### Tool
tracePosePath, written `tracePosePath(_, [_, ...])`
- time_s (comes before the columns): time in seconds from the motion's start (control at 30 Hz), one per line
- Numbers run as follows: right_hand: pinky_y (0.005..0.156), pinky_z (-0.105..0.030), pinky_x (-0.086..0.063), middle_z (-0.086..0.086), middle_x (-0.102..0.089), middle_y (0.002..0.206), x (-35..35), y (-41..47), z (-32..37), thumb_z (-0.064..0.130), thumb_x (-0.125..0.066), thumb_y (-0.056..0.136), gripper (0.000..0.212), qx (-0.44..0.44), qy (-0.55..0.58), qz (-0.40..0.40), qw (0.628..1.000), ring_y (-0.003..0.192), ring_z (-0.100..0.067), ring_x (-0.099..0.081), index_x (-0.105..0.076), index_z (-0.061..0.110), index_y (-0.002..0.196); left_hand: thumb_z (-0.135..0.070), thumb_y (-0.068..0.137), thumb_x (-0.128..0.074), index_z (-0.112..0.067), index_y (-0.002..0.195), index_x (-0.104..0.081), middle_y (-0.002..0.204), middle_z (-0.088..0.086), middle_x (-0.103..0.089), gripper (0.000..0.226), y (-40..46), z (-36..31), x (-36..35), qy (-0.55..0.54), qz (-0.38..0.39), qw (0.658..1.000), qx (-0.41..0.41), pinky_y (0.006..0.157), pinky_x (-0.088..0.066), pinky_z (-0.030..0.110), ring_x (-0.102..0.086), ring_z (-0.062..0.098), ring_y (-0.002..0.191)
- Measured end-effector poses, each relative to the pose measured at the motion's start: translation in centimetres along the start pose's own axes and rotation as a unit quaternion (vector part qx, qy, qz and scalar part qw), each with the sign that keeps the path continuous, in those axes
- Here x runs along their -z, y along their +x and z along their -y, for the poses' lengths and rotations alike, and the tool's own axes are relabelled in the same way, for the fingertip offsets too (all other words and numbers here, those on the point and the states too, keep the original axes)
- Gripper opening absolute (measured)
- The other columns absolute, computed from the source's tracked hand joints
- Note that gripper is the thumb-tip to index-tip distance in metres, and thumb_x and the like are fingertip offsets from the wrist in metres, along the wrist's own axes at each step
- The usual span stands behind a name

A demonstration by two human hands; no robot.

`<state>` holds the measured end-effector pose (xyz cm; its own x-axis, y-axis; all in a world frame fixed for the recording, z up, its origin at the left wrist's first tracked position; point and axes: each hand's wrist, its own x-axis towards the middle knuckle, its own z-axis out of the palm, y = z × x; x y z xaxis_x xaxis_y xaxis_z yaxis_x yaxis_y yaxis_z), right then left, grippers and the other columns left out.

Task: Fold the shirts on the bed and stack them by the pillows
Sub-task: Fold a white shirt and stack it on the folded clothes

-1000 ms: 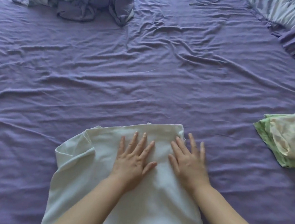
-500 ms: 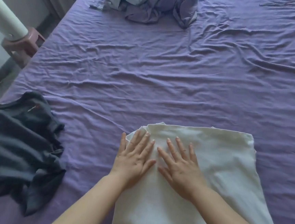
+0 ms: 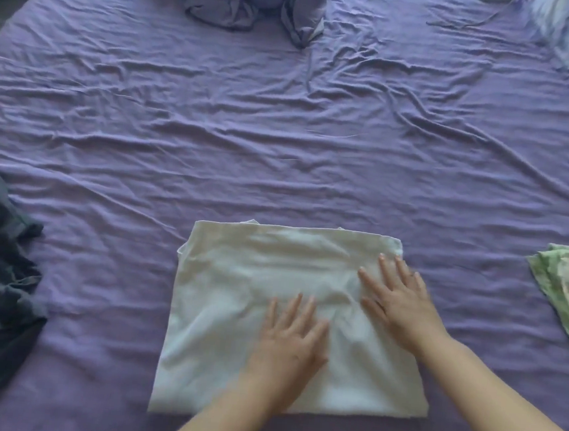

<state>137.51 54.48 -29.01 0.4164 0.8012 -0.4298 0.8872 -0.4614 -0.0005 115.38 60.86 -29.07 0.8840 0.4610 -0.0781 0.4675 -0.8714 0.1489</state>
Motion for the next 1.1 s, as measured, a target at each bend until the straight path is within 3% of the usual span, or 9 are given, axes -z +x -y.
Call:
tracePosePath(0.07, [0.113,-0.042,-0.019,-0.003,0.003,0.159,0.7,0.1,-1.2,0.052,-0.044,0.091,0.054,-0.008,0.062,0.000,0.998,0.145,-0.026,0.001,-0.027,0.044,0.142,-0.063,0.053,-0.076,-0.024,0.104,-0.073,0.118,-0.003,-0.067,0.065,0.3,-4.7,-0.5,-0.027,0.038,0.999,-0.014,0.089,-0.053,0.043,-0.061,0.015,0.113])
tracePosePath(0.17, [0.110,-0.038,-0.028,-0.012,-0.008,0.157,1.0,0.1,-1.7,0.025,-0.064,0.086,0.052,-0.021,0.196,-0.040,0.980,0.137,-0.031,-0.026,-0.047,0.033,0.135,-0.057,0.048,-0.082,-0.008,0.106,-0.072,0.118,0.004,-0.067,0.076,0.5,-9.1,-0.4,-0.090,0.061,0.992,0.067,0.090,-0.052,0.044,-0.062,0.017,0.113])
tracePosePath(0.37, [0.097,-0.035,-0.038,-0.013,-0.048,0.133,0.6,-0.1,-1.8,0.013,-0.063,0.082,0.076,-0.077,0.372,-0.107,0.919,0.118,-0.030,-0.047,-0.024,0.020,0.147,-0.057,0.046,-0.082,-0.021,0.110,-0.070,0.128,0.010,-0.060,0.075,0.7,-12.5,-1.0,-0.120,0.037,0.990,0.060,0.101,-0.041,0.053,-0.056,0.027,0.120])
tracePosePath(0.47, [0.082,-0.037,-0.044,-0.009,-0.061,0.105,0.9,-0.1,-1.9,0.012,-0.062,0.078,0.061,-0.096,0.431,-0.105,0.891,0.098,-0.031,-0.057,-0.035,0.014,0.133,-0.072,0.039,-0.073,-0.021,0.108,-0.070,0.128,0.006,-0.061,0.085,0.9,-13.6,-1.4,-0.092,0.054,0.993,0.045,0.102,-0.030,0.054,-0.055,0.028,0.122])
tracePosePath(0.53, [0.075,-0.034,-0.043,-0.005,-0.061,0.093,1.1,0.0,-1.9,0.011,-0.064,0.078,0.051,-0.104,0.448,-0.098,0.882,0.090,-0.029,-0.059,-0.041,0.012,0.123,-0.071,0.032,-0.075,-0.020,0.101,-0.071,0.122,0.006,-0.064,0.086,1.3,-14.6,-1.4,-0.076,0.062,0.993,0.070,0.101,-0.040,0.056,-0.058,0.028,0.118])
tracePosePath(0.67, [0.059,-0.022,-0.028,0.005,-0.055,0.074,2.2,-0.2,-1.6,0.012,-0.065,0.078,0.035,-0.100,0.463,-0.114,0.873,0.077,-0.020,-0.052,-0.052,0.010,0.110,-0.035,0.069,-0.065,-0.020,0.075,-0.069,0.101,0.002,-0.071,0.017,2.0,-15.5,-0.9,-0.066,-0.074,0.991,0.092,0.101,-0.034,0.052,-0.065,0.029,0.105])
tracePosePath(0.77, [0.067,-0.021,-0.035,-0.001,-0.062,0.091,3.8,-0.3,-0.6,0.012,-0.064,0.078,0.044,-0.077,0.459,-0.123,0.877,0.081,-0.018,-0.056,-0.053,0.012,0.121,-0.033,0.077,-0.052,-0.023,0.067,-0.063,0.090,-0.006,-0.069,0.018,1.1,-13.7,-0.3,-0.111,-0.154,0.976,0.109,0.100,-0.031,0.049,-0.065,0.022,0.101])
tracePosePath(0.93, [0.079,-0.026,-0.042,-0.001,-0.060,0.101,6.5,0.0,3.6,0.009,-0.063,0.078,0.053,-0.004,0.435,-0.131,0.891,0.082,-0.018,-0.056,-0.047,0.016,0.129,-0.037,0.073,-0.054,-0.025,0.068,-0.064,0.081,-0.010,-0.065,0.017,-3.0,-8.2,2.0,-0.139,-0.178,0.955,0.192,0.102,-0.029,0.047,-0.064,0.017,0.089])
tracePosePath(1.1, [0.077,-0.033,-0.044,-0.004,-0.058,0.099,7.5,0.2,10.8,0.005,-0.062,0.080,0.055,0.057,0.409,-0.145,0.899,0.089,-0.025,-0.056,-0.044,0.015,0.131,-0.028,0.059,-0.084,-0.026,0.063,-0.062,0.061,-0.015,-0.057,0.022,-7.0,-3.2,4.6,-0.169,-0.144,0.935,0.278,0.098,-0.037,0.049,-0.061,0.016,0.068])
